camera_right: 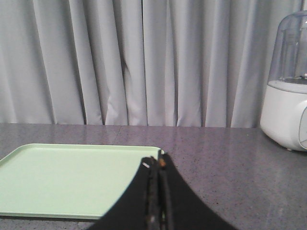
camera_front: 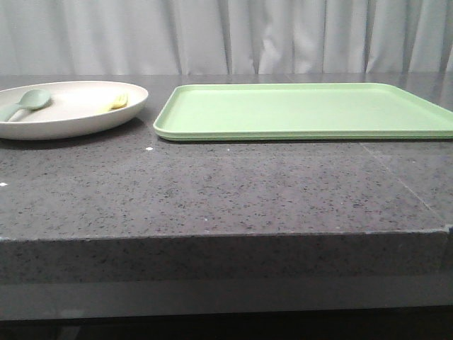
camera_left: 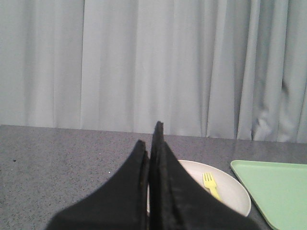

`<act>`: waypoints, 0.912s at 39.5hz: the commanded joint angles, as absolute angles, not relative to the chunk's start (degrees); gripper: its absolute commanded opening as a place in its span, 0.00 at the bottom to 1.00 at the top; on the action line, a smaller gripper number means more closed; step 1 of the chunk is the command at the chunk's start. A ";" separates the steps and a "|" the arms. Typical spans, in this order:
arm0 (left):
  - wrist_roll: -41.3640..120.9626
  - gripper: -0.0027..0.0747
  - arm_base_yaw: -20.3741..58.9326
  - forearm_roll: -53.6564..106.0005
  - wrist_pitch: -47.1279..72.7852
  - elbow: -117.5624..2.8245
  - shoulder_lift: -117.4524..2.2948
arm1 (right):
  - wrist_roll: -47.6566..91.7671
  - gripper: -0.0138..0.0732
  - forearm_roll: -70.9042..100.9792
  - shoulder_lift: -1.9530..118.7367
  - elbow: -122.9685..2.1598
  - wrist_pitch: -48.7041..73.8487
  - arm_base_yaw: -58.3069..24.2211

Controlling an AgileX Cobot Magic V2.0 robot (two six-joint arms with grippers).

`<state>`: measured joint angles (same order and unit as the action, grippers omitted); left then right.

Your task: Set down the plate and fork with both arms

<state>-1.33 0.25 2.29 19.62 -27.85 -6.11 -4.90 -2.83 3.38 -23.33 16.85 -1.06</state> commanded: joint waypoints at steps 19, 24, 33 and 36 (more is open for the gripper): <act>-1.81 0.01 0.54 2.82 24.59 -37.15 -23.81 | -4.75 0.08 -4.09 23.54 -32.88 18.60 -0.71; -1.81 0.01 0.54 2.82 24.59 -37.15 -24.05 | -4.75 0.08 -4.09 23.61 -32.88 18.76 -0.71; -1.81 0.01 0.54 2.82 24.59 -37.15 -24.05 | -4.75 0.08 -4.09 23.61 -32.88 18.48 -0.77; -1.81 0.01 0.54 2.71 24.35 -37.15 -24.05 | -4.75 0.08 -4.09 23.61 -32.88 18.26 -0.77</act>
